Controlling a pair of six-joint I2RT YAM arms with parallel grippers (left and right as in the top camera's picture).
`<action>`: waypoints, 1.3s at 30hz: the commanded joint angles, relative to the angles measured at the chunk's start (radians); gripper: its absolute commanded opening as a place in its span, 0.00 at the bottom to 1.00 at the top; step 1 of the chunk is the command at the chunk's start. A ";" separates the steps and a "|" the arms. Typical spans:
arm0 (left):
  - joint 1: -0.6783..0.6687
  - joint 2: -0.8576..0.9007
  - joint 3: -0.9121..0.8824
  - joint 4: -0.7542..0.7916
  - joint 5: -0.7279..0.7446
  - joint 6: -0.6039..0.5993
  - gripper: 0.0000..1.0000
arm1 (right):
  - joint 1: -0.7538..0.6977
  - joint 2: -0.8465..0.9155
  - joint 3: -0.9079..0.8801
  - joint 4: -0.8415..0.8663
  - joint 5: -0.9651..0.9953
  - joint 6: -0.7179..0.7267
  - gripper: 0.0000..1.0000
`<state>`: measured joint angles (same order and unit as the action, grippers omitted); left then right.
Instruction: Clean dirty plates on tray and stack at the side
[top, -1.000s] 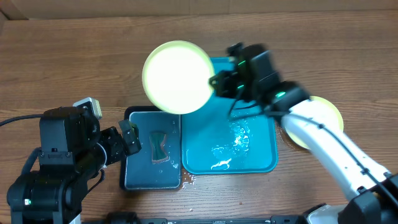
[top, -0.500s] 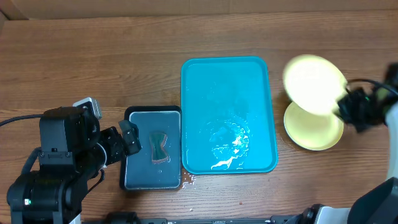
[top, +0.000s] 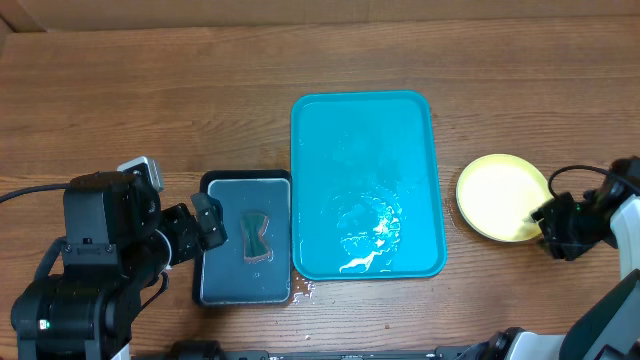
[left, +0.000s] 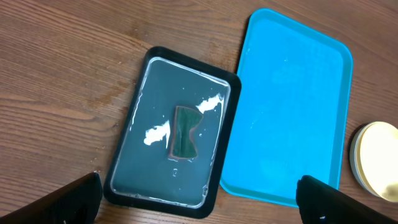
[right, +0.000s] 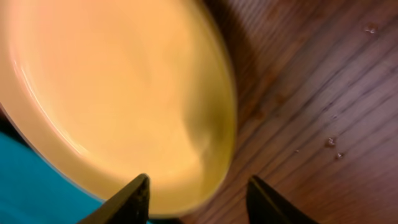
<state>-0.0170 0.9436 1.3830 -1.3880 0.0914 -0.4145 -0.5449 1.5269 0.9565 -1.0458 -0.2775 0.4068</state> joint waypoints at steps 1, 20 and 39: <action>0.008 -0.002 0.014 0.003 0.005 0.018 1.00 | 0.056 -0.090 0.082 -0.043 -0.083 -0.071 0.58; 0.008 -0.002 0.014 0.003 0.005 0.018 1.00 | 0.690 -0.783 0.295 -0.161 -0.267 -0.225 1.00; 0.008 -0.002 0.014 0.003 0.005 0.018 1.00 | 0.695 -0.910 0.048 0.229 0.079 -0.225 1.00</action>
<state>-0.0170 0.9436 1.3830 -1.3880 0.0914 -0.4145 0.1459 0.6865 1.1316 -0.9154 -0.3065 0.1867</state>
